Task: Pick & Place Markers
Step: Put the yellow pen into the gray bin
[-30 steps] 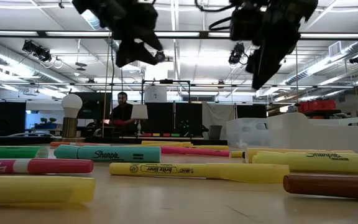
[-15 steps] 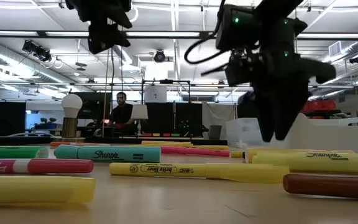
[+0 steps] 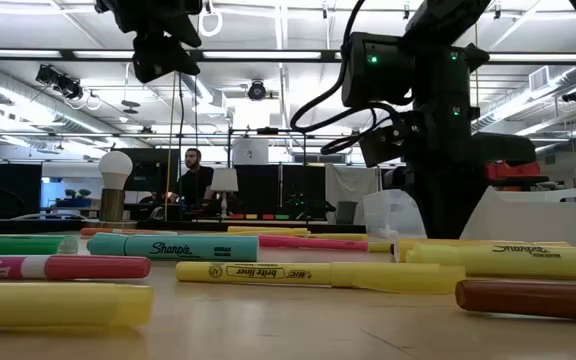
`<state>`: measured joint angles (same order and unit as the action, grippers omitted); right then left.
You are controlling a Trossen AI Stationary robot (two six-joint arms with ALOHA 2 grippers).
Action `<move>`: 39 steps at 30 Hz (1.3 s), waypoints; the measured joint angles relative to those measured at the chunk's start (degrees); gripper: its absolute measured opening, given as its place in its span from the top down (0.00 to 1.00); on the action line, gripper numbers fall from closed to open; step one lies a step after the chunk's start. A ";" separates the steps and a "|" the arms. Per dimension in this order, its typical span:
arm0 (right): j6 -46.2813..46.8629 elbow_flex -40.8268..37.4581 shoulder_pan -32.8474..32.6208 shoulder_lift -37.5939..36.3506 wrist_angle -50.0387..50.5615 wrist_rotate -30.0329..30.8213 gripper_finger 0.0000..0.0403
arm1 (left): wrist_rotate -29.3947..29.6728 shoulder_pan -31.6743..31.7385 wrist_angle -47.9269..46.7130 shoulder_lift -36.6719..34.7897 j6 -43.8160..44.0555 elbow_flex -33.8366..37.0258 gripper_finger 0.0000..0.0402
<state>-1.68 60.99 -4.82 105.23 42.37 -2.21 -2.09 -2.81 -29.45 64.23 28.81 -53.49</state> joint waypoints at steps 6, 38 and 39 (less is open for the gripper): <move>3.05 -0.11 0.02 -0.52 -0.10 -0.21 0.97 | -0.04 0.41 0.00 0.00 -1.54 0.00 0.53; 49.77 1.68 45.25 -38.56 17.53 -7.87 0.94 | 0.16 12.55 14.18 -0.90 -10.72 0.02 0.53; 47.48 1.68 48.07 -37.81 17.94 -8.01 0.94 | 0.20 12.99 14.23 -0.90 -10.46 0.02 0.53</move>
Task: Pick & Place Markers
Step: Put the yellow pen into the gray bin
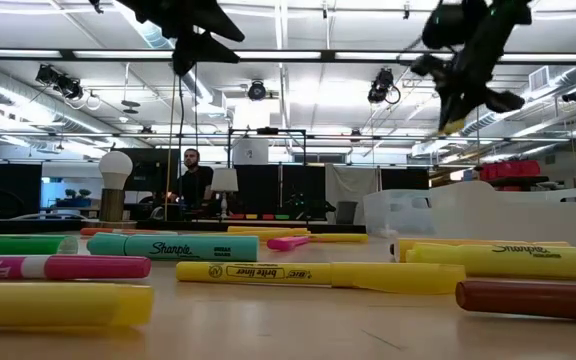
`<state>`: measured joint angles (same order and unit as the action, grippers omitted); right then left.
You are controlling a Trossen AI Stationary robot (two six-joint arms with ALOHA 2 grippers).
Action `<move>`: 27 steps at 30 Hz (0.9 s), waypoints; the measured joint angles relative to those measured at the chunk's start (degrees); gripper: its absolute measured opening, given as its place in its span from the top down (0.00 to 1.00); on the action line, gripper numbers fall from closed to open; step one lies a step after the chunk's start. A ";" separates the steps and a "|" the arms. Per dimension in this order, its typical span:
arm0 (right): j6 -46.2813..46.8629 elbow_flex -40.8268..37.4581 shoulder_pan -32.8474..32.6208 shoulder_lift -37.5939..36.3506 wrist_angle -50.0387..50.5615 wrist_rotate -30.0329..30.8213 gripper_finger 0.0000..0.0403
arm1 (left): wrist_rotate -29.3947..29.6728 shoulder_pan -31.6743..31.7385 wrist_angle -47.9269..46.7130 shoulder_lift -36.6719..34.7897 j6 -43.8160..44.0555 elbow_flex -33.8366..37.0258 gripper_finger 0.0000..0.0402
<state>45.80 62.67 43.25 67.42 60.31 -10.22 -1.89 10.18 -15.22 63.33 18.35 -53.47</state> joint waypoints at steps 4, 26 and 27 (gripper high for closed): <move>-7.95 0.00 9.15 4.61 0.61 -0.19 0.94 | 0.39 1.92 0.27 0.02 0.48 0.00 0.53; -21.14 1.52 19.84 29.78 -5.12 7.20 0.94 | 3.80 15.46 9.76 0.04 6.58 -0.07 0.53; -20.86 1.53 19.67 29.99 -5.21 8.11 0.94 | 3.81 15.85 10.08 0.04 6.58 -0.07 0.53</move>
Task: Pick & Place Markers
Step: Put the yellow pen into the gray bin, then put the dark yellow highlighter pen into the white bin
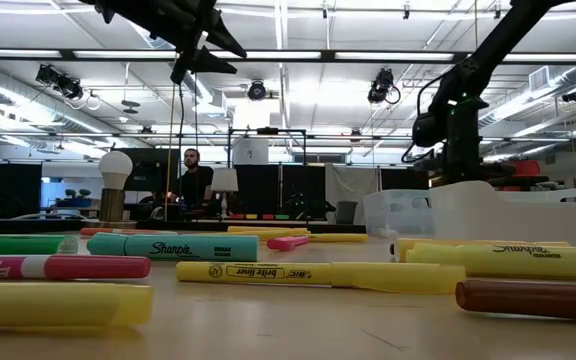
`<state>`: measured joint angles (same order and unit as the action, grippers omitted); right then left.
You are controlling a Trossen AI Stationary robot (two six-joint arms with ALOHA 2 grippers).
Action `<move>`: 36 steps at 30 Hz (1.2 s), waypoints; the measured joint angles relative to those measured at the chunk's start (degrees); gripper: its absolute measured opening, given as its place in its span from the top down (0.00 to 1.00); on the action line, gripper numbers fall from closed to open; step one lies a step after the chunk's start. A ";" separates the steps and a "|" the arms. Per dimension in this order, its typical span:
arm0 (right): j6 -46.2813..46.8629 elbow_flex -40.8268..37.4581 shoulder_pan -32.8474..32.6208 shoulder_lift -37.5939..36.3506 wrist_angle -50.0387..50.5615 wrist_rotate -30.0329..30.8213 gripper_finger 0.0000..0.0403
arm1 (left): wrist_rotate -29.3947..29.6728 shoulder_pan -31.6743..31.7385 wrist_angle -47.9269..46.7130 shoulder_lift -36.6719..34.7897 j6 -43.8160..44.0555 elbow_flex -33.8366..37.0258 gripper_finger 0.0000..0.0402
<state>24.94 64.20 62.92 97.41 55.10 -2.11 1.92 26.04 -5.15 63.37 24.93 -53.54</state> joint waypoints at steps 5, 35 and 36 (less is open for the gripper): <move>0.69 -0.01 -1.13 0.97 -0.08 3.12 0.94 | -0.01 1.86 1.09 0.00 -0.04 0.00 0.53; -1.27 -0.13 -9.72 -17.53 -1.34 6.36 0.72 | -2.26 -0.57 1.14 0.00 -0.11 0.00 0.53; -0.65 -0.13 -11.37 -19.44 -1.32 6.35 0.73 | -2.27 -0.58 1.14 0.00 -0.10 0.00 0.53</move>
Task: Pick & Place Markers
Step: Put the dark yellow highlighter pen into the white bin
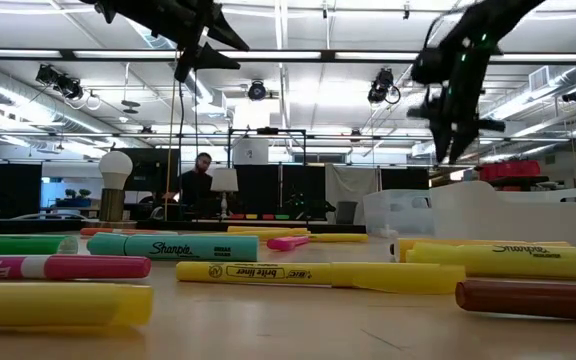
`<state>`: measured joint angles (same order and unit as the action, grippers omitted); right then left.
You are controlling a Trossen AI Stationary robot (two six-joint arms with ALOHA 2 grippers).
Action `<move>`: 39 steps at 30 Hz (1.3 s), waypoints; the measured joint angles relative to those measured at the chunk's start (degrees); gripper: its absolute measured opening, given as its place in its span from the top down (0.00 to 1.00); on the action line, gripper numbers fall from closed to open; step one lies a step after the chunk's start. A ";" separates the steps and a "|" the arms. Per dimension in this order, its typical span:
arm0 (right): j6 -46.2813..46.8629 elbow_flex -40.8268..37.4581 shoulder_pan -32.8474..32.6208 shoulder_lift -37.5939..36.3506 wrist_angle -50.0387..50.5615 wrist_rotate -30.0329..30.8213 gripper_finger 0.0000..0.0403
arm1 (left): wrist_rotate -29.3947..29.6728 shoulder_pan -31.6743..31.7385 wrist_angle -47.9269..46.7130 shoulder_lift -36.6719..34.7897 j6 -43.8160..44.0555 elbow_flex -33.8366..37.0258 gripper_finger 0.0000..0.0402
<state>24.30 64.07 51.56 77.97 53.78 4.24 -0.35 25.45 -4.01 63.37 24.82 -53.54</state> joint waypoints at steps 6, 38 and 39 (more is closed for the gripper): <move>4.68 0.00 -13.84 -8.85 -0.19 -0.18 0.76 | -3.82 0.00 0.00 0.00 -0.07 0.00 0.53; 21.91 -0.02 -82.27 5.72 -4.93 2.38 0.71 | -5.69 -22.84 -2.89 -0.02 5.76 0.04 0.53; 22.00 -0.02 -83.21 6.85 -5.02 2.39 0.68 | -4.47 -24.23 -2.93 -0.02 6.38 0.04 0.54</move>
<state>46.30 64.05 -31.65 84.82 48.77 6.62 -4.82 1.22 -6.94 63.35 31.20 -53.49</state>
